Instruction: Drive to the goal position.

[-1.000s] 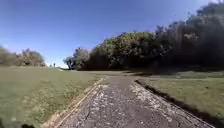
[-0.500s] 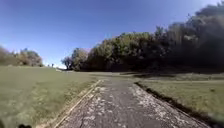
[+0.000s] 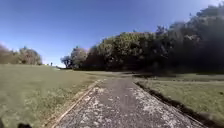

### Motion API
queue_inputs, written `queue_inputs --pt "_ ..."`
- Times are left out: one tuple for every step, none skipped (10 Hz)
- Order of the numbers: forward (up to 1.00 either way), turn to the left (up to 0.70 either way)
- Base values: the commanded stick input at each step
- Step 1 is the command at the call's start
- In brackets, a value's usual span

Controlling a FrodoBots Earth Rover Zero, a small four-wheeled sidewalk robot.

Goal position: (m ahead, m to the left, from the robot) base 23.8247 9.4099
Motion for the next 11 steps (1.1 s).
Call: queue_inputs --pt "0.50 0.00" --pt "0.50 0.00" --pt "0.50 0.00" --pt "0.50 0.00" --pt "0.50 0.00" --pt "0.50 0.00" --pt "0.50 0.00" --pt "0.50 0.00" --pt "0.50 0.00" --pt "0.50 0.00" --pt "0.50 0.00"
